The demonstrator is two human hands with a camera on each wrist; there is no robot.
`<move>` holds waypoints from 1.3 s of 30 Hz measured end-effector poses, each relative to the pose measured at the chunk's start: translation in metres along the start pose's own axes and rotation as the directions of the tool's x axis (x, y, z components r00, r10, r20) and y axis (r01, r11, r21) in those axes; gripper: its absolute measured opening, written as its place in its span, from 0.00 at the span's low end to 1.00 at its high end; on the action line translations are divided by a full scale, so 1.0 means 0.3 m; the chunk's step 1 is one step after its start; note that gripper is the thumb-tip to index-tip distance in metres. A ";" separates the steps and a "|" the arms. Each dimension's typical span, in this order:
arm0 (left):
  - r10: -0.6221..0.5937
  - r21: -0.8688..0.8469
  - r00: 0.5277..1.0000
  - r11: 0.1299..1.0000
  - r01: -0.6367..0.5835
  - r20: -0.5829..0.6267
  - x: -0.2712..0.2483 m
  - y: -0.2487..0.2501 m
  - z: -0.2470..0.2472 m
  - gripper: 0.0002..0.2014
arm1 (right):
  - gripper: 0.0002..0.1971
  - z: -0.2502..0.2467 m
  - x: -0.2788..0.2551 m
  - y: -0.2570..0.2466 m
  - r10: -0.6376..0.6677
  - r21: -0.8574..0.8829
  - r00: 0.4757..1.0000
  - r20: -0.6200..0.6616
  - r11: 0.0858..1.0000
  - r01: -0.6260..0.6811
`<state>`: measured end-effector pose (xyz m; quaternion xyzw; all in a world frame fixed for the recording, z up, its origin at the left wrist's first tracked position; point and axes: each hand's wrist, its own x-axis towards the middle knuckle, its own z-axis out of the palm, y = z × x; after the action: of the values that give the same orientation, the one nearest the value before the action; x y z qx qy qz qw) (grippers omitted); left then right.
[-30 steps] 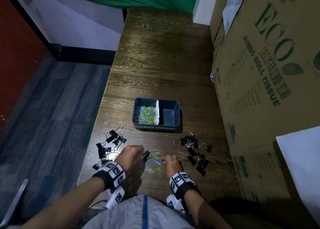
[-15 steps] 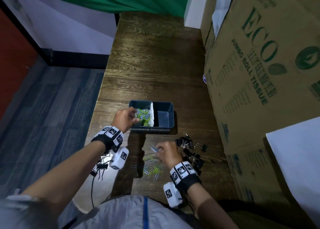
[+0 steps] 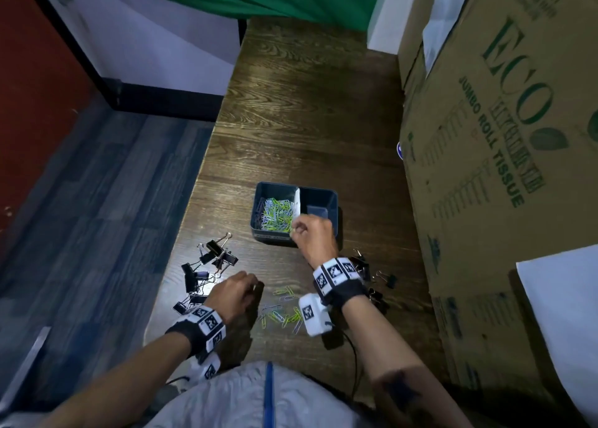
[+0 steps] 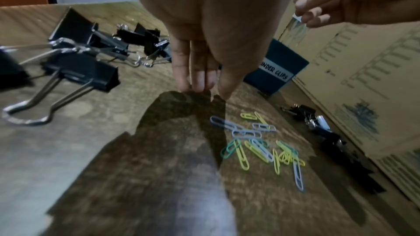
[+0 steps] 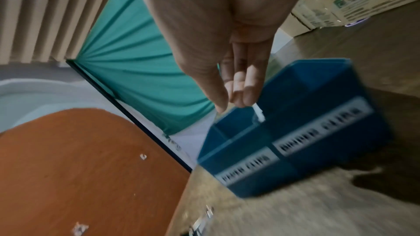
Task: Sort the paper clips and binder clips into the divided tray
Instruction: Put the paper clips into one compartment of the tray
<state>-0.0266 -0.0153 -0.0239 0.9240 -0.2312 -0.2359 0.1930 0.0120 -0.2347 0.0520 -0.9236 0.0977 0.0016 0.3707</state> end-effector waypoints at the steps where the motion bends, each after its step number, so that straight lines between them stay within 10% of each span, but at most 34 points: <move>1: -0.014 0.002 1.000 1.000 0.013 0.024 -0.017 -0.004 0.014 0.11 | 0.05 0.018 -0.042 0.031 0.018 -0.005 0.999 0.030 1.000 -0.018; 5: -0.024 0.046 0.991 0.999 0.018 0.135 -0.051 -0.027 0.050 0.22 | 0.06 0.083 -0.206 0.182 0.211 -0.141 0.930 0.299 0.974 -0.176; 8: -0.011 0.003 0.986 1.000 0.011 0.168 -0.062 -0.028 0.064 0.24 | 0.31 0.135 -0.325 0.296 0.301 -0.327 0.838 0.456 0.932 -0.157; 11: 0.006 -0.017 0.983 1.000 -0.003 0.183 -0.065 -0.005 0.082 0.20 | 0.54 0.216 -0.395 0.370 0.263 -0.354 0.867 0.424 0.929 -0.108; 21: 0.028 -0.049 0.993 0.999 -0.022 0.118 -0.004 0.067 0.122 0.10 | 0.28 0.292 -0.397 0.317 0.139 -0.236 0.943 0.303 0.969 -0.067; 29: 0.039 0.158 0.974 0.985 -0.075 0.222 -0.008 0.044 0.154 0.54 | 0.50 0.253 -0.384 0.310 0.212 -0.380 0.899 0.384 0.923 -0.056; 39: 0.107 0.226 0.981 0.964 -0.143 0.164 0.003 0.138 0.155 0.23 | 0.17 0.296 -0.423 0.250 0.060 -0.385 0.925 0.376 0.918 0.097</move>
<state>-0.0641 -0.0612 -0.0430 0.9033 -0.3297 -0.2630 0.0782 -0.1199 -0.2040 -0.0541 -0.9622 0.0128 0.1967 0.1880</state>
